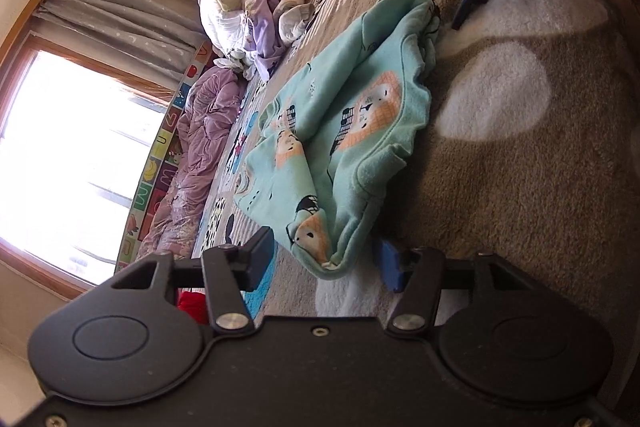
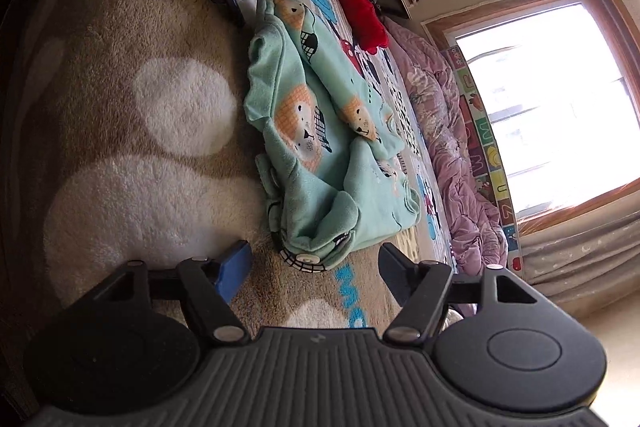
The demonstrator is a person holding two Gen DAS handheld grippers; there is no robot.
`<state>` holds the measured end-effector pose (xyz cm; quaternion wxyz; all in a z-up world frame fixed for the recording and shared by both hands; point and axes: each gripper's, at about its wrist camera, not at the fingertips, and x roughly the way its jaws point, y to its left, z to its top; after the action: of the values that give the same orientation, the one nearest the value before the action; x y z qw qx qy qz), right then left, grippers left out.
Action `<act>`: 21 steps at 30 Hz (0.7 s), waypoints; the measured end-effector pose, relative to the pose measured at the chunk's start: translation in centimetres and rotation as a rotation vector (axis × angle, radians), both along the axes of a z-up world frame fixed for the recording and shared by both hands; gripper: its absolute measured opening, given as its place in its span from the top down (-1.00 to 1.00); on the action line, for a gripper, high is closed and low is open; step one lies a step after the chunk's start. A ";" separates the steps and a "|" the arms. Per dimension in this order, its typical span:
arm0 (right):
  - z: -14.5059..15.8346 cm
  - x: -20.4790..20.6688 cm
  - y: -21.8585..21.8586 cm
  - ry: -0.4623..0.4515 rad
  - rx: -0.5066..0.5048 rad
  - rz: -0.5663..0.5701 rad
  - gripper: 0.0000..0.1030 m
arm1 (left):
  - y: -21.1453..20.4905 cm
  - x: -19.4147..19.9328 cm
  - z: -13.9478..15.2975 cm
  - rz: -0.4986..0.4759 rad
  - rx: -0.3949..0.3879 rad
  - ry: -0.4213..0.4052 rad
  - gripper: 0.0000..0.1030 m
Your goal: Fold clothes
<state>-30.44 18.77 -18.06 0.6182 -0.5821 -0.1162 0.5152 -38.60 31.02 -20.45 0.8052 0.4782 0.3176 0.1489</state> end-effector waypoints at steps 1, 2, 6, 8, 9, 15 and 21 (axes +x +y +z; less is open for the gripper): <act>0.0 0.2 0.2 -0.002 -0.003 0.014 -0.35 | 0.2 0.3 -0.1 0.001 0.002 -0.003 -0.09; 0.1 0.4 0.3 -0.004 0.001 0.022 -0.38 | 0.3 0.6 -0.2 0.002 0.001 -0.012 -0.09; 0.2 0.8 0.6 -0.046 0.023 0.028 -0.30 | 0.7 1.0 0.0 0.005 0.001 -0.027 -0.05; 0.0 0.8 0.7 -0.071 0.023 0.029 -0.10 | 0.9 0.9 0.1 0.002 0.000 -0.035 -0.05; -0.4 0.7 0.6 -0.085 0.027 0.037 -0.04 | 1.0 0.8 0.2 0.000 -0.001 -0.038 -0.05; -1.0 1.0 -0.7 -0.098 0.092 0.094 -0.03 | 1.1 0.5 0.4 -0.017 -0.010 -0.048 0.12; 0.4 2.5 -0.4 0.041 0.024 0.162 0.36 | 2.1 0.9 2.4 0.003 -0.152 -0.074 0.53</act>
<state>-27.91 18.34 -17.71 0.5837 -0.5528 -0.1565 0.5738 -37.71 33.15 -18.04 0.8501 0.4094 0.2986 0.1432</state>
